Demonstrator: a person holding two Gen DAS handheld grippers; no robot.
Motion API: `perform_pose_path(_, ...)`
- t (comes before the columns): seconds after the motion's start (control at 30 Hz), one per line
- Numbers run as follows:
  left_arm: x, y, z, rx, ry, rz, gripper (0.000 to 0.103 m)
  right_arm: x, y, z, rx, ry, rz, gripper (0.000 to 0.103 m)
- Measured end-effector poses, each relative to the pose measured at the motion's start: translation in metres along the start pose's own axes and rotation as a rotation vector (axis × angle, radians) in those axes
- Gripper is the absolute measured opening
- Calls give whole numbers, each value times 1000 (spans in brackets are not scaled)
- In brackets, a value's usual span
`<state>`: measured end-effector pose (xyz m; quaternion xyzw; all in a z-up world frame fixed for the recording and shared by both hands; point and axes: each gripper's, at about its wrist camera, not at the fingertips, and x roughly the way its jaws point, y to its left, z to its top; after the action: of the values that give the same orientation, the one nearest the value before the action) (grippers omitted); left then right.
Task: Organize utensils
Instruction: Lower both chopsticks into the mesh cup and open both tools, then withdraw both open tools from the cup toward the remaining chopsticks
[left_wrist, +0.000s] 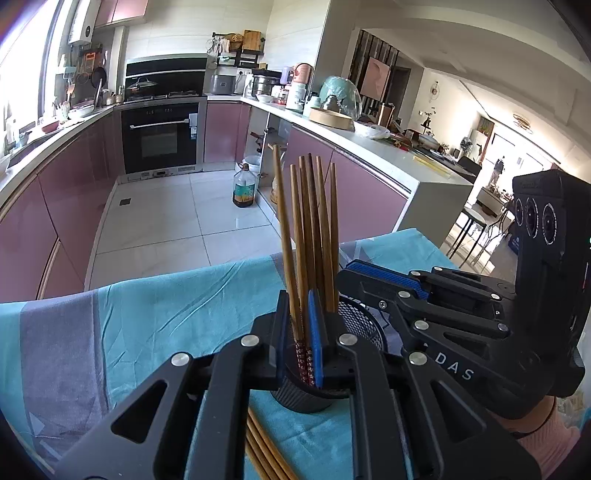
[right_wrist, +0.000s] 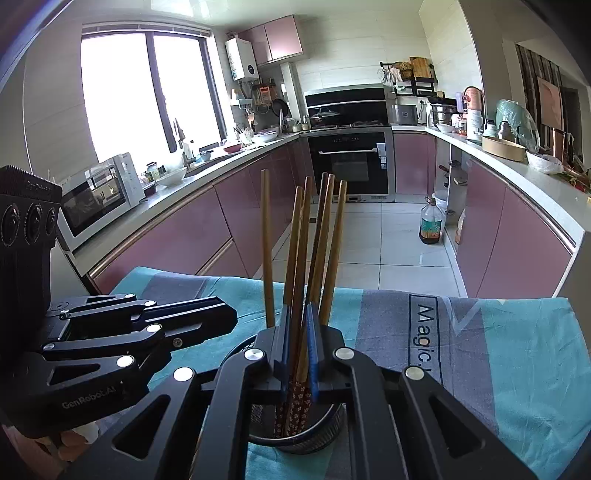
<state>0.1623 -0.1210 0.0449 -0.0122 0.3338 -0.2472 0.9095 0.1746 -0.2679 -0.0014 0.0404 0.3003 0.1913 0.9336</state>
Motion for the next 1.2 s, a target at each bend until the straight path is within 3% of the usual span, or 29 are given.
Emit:
perform_pose_path(0.2,-4,8,-8,-10,-16,11,20,-5,0,-3,6,-5,7,9)
perform_pose_path(0.37,-16,9,-17,-4,-50,40,27,-15,4,-8,1,-21,20,21)
perform_pose_path(0.63,-38,13,-35,2,-86,92,36,-33,13,-21,-11,-36,62,23)
perform_pose_path(0.73,-45,14,-41,3,-90,116,38,-40,19,-28,-23,-40,81,29)
perform_pose_path(1.0,-61,27,-74,-4,-70,159,49,-49,40,-51,-67,-8,126,33)
perform_pose_path(1.2,-54,38,-111,-16,22,190,50,-33,47,-80,-68,90,141,34)
